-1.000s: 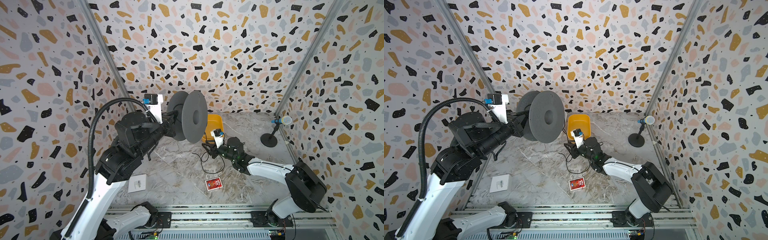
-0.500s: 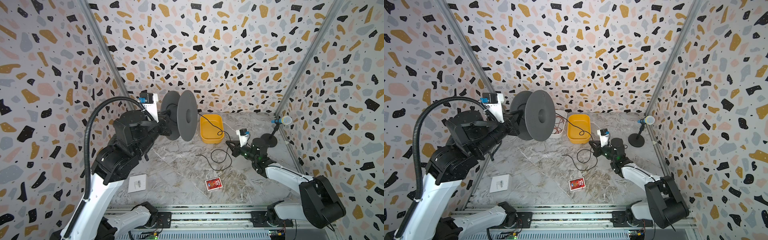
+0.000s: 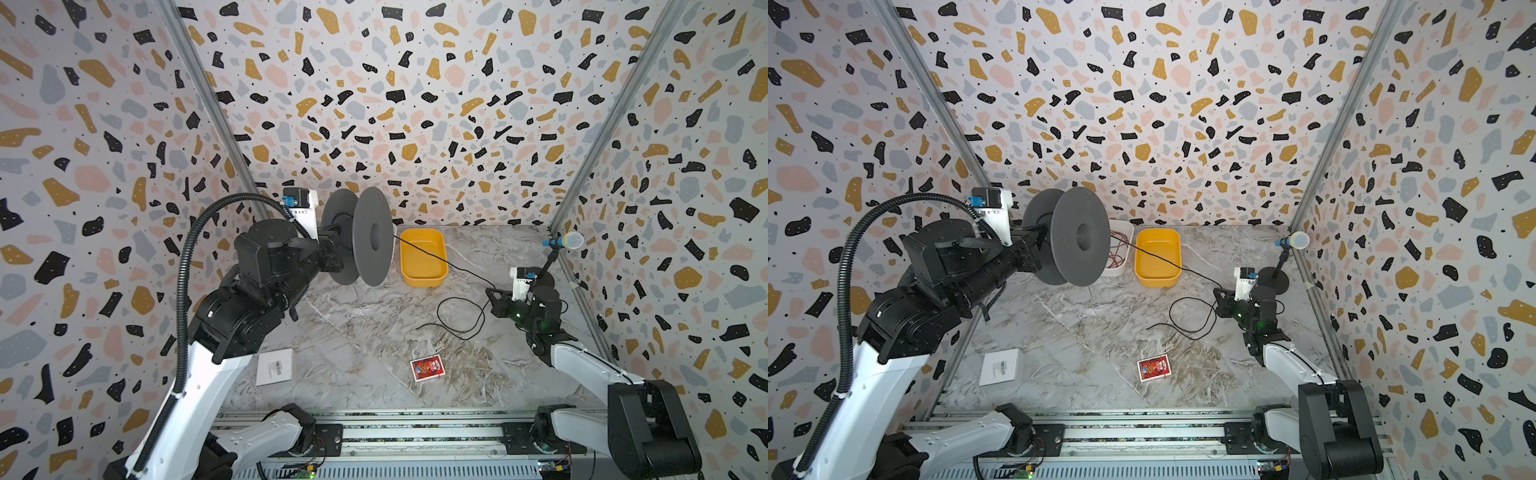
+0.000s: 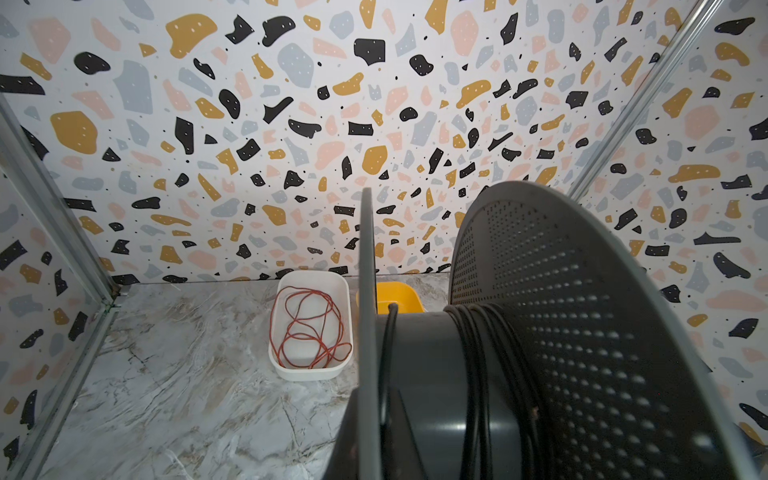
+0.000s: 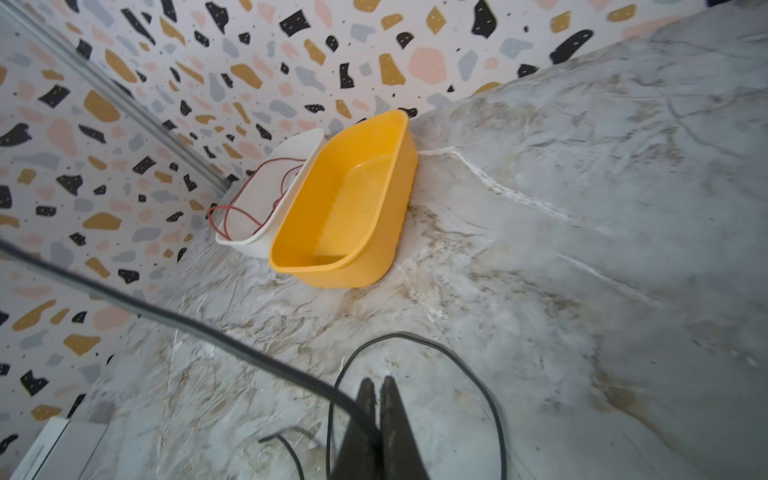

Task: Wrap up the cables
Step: 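Pull the cable taut away from the spool with the right gripper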

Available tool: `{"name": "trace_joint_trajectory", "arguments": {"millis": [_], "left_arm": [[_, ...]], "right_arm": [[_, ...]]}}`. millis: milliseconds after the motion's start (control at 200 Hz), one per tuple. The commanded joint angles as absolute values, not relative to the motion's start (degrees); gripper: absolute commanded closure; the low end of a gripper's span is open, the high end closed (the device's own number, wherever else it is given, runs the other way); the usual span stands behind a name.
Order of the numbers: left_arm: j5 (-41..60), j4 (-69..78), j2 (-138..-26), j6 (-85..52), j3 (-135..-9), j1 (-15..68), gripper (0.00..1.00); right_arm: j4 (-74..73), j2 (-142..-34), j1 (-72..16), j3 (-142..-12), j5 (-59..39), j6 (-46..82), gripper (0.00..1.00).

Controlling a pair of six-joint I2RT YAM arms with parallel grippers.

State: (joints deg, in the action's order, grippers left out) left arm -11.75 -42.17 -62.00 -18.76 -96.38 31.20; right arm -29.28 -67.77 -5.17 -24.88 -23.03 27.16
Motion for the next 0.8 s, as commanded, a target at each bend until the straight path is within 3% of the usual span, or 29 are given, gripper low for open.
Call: {"name": "trace_joint_trajectory", "arguments": {"millis": [0, 165, 456, 696, 796], "left_arm": [[-14.5, -32.6, -60.6, -19.8, -98.3, 30.2, 1.0], [-13.4, -30.2, -61.0, -21.4, -95.9, 30.0, 1.0], [-16.1, -28.6, -62.6, -22.6, -92.6, 28.8, 1.0], [-14.6, -28.8, -60.2, -21.3, -89.2, 28.8, 1.0], [-13.4, -29.2, -59.4, -21.0, -88.0, 28.8, 1.0]], "right_arm": [[-24.2, -65.9, -2.5, -24.1, -17.8, 30.2, 1.0], [-23.3, -66.2, -8.2, -25.8, -18.7, 26.0, 1.0], [-20.7, -72.6, -27.7, -31.3, -8.3, 17.3, 1.0], [-20.7, -80.2, -34.2, -34.5, -11.3, 14.5, 0.8], [-20.5, -81.8, -34.9, -35.9, -12.3, 14.1, 0.67]]}}
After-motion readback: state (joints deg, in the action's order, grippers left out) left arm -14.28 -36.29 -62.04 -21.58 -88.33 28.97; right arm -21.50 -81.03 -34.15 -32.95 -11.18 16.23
